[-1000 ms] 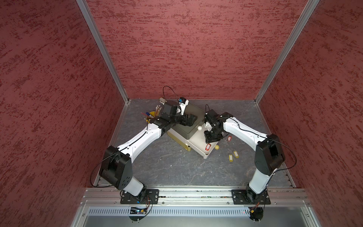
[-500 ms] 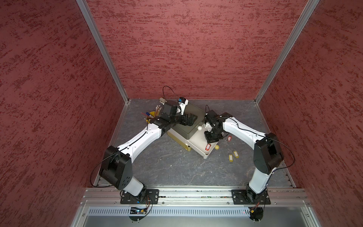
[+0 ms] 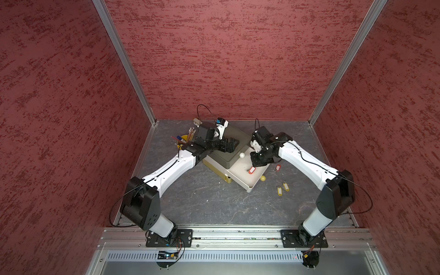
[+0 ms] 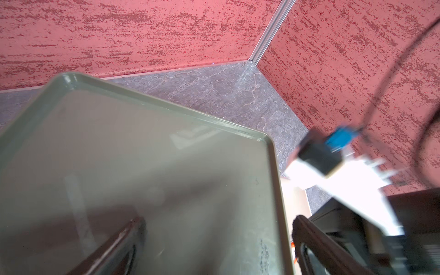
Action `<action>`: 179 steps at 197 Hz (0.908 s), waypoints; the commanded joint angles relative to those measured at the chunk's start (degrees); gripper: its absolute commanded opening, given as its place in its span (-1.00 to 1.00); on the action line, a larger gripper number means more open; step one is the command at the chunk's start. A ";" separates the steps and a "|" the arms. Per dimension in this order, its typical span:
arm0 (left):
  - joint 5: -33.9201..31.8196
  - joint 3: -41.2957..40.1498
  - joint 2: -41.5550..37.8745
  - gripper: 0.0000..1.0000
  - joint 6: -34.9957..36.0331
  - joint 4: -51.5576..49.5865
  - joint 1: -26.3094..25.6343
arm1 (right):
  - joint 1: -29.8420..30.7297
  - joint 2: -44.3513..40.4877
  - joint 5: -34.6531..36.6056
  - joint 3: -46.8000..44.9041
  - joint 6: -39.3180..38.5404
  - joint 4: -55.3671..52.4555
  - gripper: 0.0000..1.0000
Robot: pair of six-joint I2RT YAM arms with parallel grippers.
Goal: Take the keys out of the drawer
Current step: Pick up the key from the drawer, then place the key at the center of the board.
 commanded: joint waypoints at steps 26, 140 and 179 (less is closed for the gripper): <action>0.78 -2.17 4.16 0.99 -2.38 -13.26 -0.54 | -7.12 -6.12 4.72 4.06 1.99 -4.45 -1.00; 1.35 -1.59 3.32 0.99 -0.75 -14.73 -0.01 | -26.33 -6.09 3.82 -13.83 4.80 4.88 -1.00; 1.71 -1.90 2.94 0.99 -0.09 -15.17 0.33 | -28.10 -1.35 3.46 -16.28 3.87 9.46 -1.00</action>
